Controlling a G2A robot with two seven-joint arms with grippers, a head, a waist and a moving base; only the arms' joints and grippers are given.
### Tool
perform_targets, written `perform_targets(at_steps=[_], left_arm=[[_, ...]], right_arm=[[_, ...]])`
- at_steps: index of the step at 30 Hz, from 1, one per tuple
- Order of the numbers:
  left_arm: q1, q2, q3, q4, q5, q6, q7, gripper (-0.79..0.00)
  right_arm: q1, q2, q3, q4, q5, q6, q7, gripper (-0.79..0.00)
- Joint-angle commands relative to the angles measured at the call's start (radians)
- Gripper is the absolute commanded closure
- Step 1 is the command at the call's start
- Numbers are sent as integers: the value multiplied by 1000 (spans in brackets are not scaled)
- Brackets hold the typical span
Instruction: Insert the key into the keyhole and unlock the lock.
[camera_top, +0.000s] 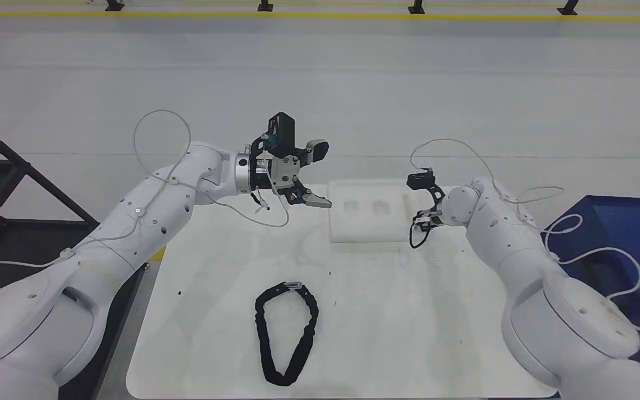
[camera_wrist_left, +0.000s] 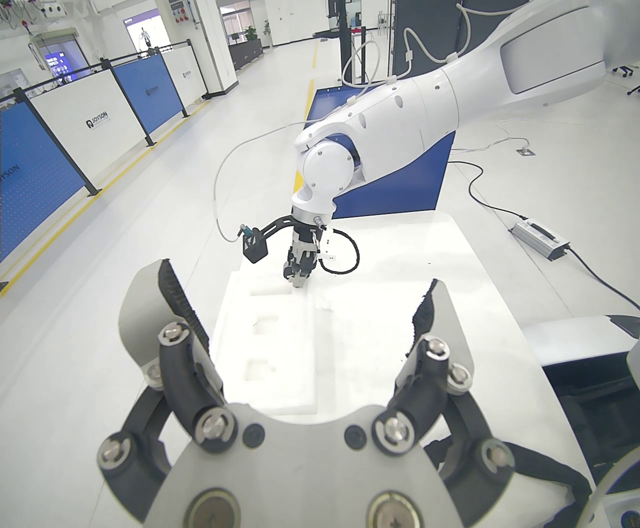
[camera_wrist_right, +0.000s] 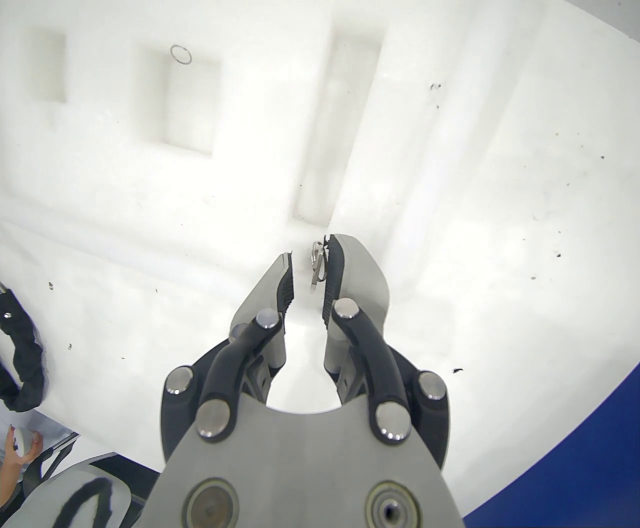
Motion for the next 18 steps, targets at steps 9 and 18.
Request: perform_targets(at_steps=[9,18], left_arm=[[0,0,0,0,0,0,0,-785],[0,0,0,0,0,0,0,-785]], right_arm=[[5,-4,16,12,-10,6,-2,0],[33,0,28,12,-32,5,9,0]])
